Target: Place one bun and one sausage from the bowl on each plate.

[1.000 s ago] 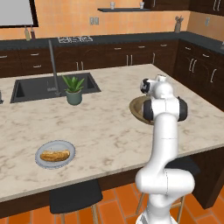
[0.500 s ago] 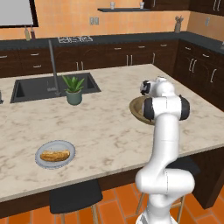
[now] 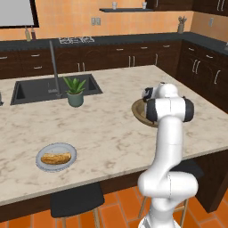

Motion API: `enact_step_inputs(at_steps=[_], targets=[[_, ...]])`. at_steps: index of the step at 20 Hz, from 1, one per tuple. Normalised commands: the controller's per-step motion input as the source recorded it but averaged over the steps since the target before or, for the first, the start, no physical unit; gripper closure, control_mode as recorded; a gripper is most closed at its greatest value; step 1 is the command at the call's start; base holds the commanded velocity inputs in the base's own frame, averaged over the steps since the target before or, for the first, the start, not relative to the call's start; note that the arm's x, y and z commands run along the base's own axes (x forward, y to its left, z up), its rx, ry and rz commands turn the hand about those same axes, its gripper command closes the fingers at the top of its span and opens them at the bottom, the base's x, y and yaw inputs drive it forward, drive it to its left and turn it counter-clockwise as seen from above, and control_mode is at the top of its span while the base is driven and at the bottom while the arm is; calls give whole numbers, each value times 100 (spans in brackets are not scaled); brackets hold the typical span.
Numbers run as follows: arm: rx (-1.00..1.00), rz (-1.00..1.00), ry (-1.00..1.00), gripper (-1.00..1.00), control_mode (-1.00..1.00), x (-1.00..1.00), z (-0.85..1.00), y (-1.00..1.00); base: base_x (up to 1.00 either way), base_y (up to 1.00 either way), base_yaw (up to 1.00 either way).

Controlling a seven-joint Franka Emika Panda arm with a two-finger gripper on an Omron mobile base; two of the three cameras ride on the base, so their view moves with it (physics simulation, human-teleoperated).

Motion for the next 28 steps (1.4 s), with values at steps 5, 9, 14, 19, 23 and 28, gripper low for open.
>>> enact_step_inputs(at_steps=[5,9,14,19,23,28], targets=[[0,0,0,100,-100,0,-9,0,0,0,0],[-3,0,0,100,-100,0,15,0,0,0,0],[-17,0,-3,100,-100,-17,74,13,0,0,0],[-11,-3,-19,100,-100,-83,100,47,0,0,0],[0,-13,-17,100,-100,-100,87,94,0,0,0],[0,-10,-16,100,-100,-91,29,100,0,0,0]])
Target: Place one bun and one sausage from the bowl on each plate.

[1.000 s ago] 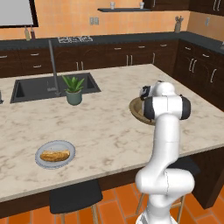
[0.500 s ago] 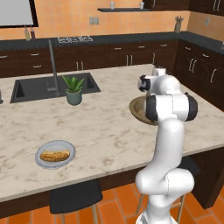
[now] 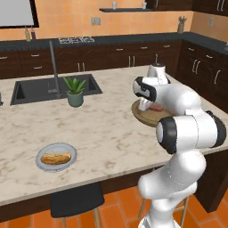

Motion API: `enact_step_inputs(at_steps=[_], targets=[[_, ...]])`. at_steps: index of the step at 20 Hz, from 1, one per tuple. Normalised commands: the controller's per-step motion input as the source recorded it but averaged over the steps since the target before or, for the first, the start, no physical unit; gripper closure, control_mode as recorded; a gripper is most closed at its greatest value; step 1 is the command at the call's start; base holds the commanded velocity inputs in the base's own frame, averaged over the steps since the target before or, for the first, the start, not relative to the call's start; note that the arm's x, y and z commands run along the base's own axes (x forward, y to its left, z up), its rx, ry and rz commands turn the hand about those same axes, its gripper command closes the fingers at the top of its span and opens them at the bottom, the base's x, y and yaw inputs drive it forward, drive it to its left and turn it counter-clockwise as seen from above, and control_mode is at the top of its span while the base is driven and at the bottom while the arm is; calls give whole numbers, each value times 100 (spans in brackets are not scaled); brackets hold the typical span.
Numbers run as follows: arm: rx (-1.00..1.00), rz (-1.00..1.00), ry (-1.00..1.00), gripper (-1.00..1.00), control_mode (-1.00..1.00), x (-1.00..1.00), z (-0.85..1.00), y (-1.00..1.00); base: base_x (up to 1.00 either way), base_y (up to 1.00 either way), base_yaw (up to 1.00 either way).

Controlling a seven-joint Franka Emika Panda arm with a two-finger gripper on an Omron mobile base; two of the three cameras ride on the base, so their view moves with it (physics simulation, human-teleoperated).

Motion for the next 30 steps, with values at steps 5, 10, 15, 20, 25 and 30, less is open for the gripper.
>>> enact_step_inputs(at_steps=[5,10,15,20,25,30], targets=[[0,0,0,100,-100,-50,0,100,0,0,0],[-5,15,4,100,-100,-8,6,100,0,0,0],[-11,32,12,100,-100,-21,9,100,0,0,0],[-14,40,9,100,-100,-9,5,100,0,0,0],[-8,34,0,100,-100,-19,-16,100,0,0,0],[1,14,8,100,-100,-6,-25,100,0,0,0]])
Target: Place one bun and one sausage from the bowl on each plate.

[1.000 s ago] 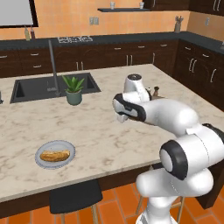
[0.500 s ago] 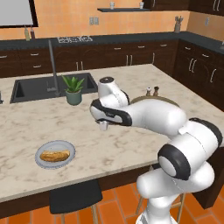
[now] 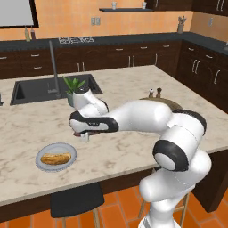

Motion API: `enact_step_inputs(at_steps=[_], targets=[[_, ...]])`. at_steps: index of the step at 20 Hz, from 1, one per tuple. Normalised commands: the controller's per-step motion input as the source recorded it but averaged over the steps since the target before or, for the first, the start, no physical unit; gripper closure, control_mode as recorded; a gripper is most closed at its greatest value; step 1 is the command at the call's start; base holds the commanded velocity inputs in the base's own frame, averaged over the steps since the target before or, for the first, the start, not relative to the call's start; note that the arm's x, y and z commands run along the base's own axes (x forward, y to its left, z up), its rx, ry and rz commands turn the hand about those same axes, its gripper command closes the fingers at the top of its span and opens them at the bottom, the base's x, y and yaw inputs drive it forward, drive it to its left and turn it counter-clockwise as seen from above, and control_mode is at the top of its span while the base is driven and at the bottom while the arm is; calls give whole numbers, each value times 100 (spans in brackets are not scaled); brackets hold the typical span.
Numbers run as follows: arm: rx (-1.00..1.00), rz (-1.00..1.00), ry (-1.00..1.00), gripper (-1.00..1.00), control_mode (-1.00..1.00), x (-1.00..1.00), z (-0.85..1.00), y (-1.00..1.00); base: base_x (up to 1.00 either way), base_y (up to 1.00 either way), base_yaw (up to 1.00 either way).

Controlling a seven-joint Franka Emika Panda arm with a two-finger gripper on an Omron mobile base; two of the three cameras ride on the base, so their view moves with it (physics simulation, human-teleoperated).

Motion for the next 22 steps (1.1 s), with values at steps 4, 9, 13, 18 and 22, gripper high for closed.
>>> enact_step_inputs(at_steps=[4,9,13,18,22], targets=[[-5,12,9,100,-100,9,-23,81,0,0,0],[0,10,4,100,-100,2,-21,88,0,0,0],[-1,4,0,100,-100,57,-30,50,0,0,0],[0,3,-1,100,-100,15,-50,31,0,0,0],[0,0,-5,100,-100,0,-41,27,0,0,0]])
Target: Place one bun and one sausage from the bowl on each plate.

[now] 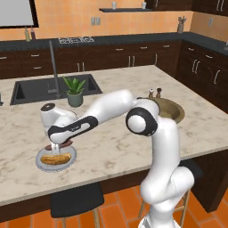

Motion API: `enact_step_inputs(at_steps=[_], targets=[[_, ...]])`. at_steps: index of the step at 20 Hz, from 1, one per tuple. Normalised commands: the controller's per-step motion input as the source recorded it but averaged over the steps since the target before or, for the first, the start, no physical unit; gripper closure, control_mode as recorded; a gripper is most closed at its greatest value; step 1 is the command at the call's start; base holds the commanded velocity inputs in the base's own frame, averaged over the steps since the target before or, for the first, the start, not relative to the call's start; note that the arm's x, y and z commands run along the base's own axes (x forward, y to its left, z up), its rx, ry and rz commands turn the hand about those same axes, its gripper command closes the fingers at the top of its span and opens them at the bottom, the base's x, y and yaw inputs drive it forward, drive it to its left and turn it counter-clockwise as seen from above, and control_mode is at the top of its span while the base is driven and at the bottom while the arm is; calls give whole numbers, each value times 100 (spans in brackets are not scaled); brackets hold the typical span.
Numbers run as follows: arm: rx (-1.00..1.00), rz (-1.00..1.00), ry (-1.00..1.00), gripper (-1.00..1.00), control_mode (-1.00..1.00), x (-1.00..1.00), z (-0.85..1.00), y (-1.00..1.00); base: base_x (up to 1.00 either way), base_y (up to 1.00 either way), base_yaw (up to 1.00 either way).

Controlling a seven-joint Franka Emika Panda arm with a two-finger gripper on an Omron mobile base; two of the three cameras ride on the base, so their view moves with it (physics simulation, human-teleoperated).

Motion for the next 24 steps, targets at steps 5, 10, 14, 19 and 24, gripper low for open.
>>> enact_step_inputs(at_steps=[5,10,14,19,24], targets=[[0,0,-4,-100,-100,0,-17,15,0,0,0],[0,1,-6,-100,-100,9,0,0,0,0,0],[0,4,-1,-100,-100,9,0,0,0,0,0],[-1,0,1,-100,-100,-4,41,1,0,0,0],[8,-6,5,-100,-100,-43,97,-23,0,0,0]])
